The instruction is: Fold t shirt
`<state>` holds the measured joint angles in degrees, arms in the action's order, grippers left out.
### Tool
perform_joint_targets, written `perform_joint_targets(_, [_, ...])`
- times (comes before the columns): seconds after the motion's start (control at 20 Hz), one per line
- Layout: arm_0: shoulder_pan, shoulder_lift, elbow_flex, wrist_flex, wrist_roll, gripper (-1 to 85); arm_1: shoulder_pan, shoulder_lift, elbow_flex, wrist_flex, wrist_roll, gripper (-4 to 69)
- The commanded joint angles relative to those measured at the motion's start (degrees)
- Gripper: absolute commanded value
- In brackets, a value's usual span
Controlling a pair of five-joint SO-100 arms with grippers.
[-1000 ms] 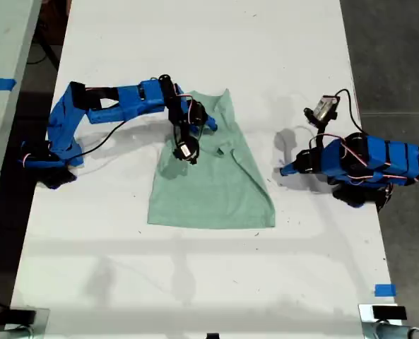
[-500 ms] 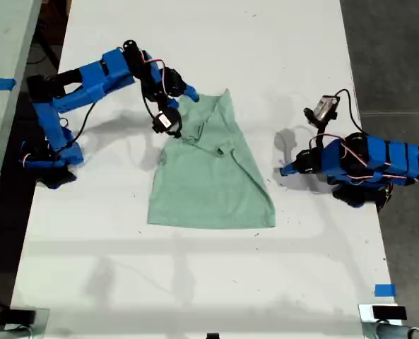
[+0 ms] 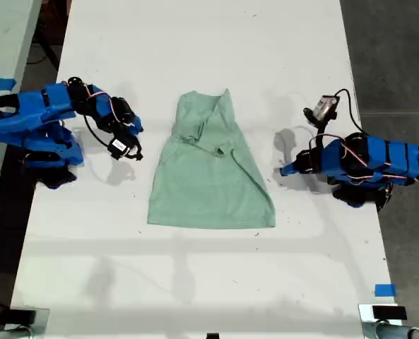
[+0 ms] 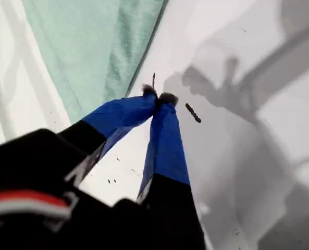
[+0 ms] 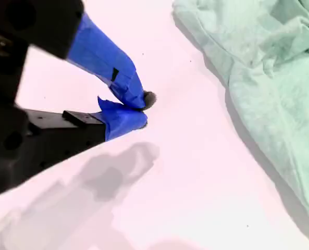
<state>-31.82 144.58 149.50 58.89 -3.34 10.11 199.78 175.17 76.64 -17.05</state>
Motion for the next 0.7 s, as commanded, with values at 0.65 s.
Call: perform_joint_targets(0.65, [4.75, 60.91, 33.49, 4.31, -4.04, 1.0, 0.70, 0.62, 2.64, 0.09, -0.35, 1.5])
